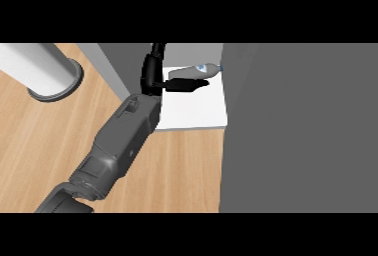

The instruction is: Pick up the bottled water, place it into the cabinet and close the cabinet

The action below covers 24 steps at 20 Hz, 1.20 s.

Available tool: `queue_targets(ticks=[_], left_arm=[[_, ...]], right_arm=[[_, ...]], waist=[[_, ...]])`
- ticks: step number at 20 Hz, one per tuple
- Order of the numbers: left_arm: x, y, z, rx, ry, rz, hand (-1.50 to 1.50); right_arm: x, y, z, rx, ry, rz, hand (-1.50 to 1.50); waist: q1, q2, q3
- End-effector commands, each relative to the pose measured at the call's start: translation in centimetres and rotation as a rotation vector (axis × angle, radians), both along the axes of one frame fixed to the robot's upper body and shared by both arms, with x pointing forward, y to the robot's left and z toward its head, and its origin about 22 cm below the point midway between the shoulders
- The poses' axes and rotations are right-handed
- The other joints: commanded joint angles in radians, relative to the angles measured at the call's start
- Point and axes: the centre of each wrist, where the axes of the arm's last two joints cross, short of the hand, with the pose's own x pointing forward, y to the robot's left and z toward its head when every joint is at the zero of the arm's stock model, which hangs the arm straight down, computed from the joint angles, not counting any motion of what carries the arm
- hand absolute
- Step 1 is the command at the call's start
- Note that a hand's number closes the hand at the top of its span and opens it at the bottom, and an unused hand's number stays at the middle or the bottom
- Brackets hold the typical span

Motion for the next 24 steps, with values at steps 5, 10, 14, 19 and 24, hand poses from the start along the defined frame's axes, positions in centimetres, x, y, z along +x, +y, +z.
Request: queue_targets(ticks=[5,10,14,19,24], left_arm=[[-1.7,3.8,-2.8,-0.084,-0.044,-0.042,-1.5],[-2.6,1.7,-1.7,-0.141,-0.04,-0.097,-1.5],[-4.7,2.9,-2.8,-0.165,-0.016,-0.147,-1.5],[-7.0,1.1,-0.1,-0.249,-0.01,-0.188,-1.5],[-12.0,4.1,-0.1,-0.283,-0.024,-0.214,-1.5]], right_arm=[[-0.8,1.4,0.0,0.001,0.022,-0.038,-1.5],[-0.8,0.7,0.8,-0.005,0.009,-0.037,-1.5],[-1.4,0.8,0.8,-0.005,0.023,-0.03,-1.5],[-1.3,0.9,1.0,-0.011,0.028,-0.026,-1.5],[-1.3,0.2,1.6,-0.008,0.021,-0.047,-1.5]], waist=[[0.059,-0.019,-0.005],[0.075,-0.026,-0.004],[0.073,-0.024,-0.004],[0.082,-0.027,-0.004],[0.087,-0.025,-0.004]])
